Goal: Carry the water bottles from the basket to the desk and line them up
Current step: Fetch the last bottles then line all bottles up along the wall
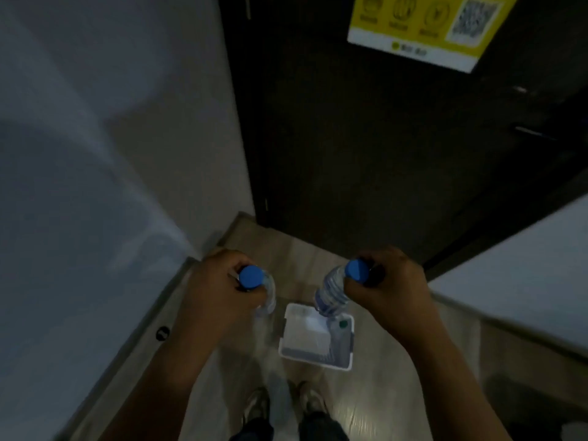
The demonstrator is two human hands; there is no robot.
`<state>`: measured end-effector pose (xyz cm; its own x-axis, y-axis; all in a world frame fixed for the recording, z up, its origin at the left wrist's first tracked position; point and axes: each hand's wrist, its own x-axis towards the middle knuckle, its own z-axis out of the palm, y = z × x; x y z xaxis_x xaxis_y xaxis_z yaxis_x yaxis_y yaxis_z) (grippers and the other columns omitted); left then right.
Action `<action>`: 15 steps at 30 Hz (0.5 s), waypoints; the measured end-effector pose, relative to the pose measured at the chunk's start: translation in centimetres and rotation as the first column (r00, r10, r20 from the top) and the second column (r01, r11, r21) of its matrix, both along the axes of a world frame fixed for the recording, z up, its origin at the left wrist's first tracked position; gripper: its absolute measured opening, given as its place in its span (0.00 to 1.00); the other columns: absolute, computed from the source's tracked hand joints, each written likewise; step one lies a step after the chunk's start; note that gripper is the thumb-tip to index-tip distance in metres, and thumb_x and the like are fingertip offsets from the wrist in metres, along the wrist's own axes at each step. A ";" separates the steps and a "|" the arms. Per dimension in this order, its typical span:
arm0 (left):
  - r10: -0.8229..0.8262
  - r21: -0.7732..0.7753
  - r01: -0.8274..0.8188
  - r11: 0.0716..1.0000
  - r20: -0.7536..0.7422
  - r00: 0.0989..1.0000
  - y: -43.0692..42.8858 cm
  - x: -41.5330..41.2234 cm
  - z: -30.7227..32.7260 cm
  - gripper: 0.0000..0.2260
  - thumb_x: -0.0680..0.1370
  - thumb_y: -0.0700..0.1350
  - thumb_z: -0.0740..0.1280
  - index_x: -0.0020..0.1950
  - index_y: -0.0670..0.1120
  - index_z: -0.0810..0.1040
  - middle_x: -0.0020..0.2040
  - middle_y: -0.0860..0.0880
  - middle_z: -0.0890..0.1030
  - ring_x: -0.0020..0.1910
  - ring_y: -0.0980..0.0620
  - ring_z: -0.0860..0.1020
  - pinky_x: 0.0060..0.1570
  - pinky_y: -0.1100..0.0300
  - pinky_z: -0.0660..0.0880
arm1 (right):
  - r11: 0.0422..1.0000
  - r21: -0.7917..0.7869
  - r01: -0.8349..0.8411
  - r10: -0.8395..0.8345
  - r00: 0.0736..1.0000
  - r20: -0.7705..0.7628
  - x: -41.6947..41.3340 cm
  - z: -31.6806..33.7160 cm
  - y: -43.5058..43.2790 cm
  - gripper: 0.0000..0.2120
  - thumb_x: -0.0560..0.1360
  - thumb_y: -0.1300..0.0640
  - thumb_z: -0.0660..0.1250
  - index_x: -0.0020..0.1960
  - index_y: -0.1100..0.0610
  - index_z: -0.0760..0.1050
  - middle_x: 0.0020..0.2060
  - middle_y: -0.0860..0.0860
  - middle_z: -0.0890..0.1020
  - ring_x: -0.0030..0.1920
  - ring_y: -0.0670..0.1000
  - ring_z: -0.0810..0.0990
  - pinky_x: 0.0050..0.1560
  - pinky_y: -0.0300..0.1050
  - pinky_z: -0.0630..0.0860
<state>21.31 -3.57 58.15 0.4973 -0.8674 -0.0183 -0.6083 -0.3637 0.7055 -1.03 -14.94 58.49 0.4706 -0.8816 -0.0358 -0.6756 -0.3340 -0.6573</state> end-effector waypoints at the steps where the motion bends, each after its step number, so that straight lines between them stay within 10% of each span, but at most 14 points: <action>1: 0.035 -0.007 -0.035 0.999 0.011 0.999 0.3 -0.3 0.8 0.11 0.62 0.39 0.77 0.42 0.45 0.80 0.41 0.51 0.78 0.38 0.58 0.77 0.36 0.70 0.68 | 0.998 -0.012 -0.064 0.064 0.998 0.016 0.3 1.1 -0.7 0.16 0.68 0.52 0.74 0.54 0.46 0.75 0.47 0.40 0.72 0.45 0.39 0.75 0.44 0.31 0.72; 7: 0.244 -0.083 -0.235 0.968 0.118 0.963 2.8 -2.9 5.5 0.07 0.62 0.43 0.76 0.37 0.46 0.80 0.35 0.51 0.79 0.33 0.57 0.78 0.32 0.69 0.70 | 0.942 -0.103 -0.319 0.328 0.941 0.087 2.6 6.7 -3.6 0.17 0.67 0.59 0.76 0.54 0.52 0.78 0.51 0.46 0.76 0.50 0.43 0.77 0.53 0.39 0.76; 15: 0.668 -0.165 -0.659 0.734 0.000 0.744 11.7 -5.9 9.4 0.12 0.63 0.42 0.78 0.41 0.52 0.79 0.43 0.56 0.78 0.35 0.59 0.78 0.32 0.73 0.73 | 0.732 -0.206 -0.650 0.682 0.702 0.206 8.2 10.7 0.1 0.10 0.62 0.60 0.75 0.41 0.52 0.78 0.41 0.43 0.77 0.41 0.41 0.78 0.39 0.31 0.75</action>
<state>15.46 8.15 67.56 0.9436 -0.3065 0.1253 -0.2909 -0.5864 0.7560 7.14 -14.88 69.24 0.9136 -0.3246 0.2449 -0.0656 -0.7120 -0.6991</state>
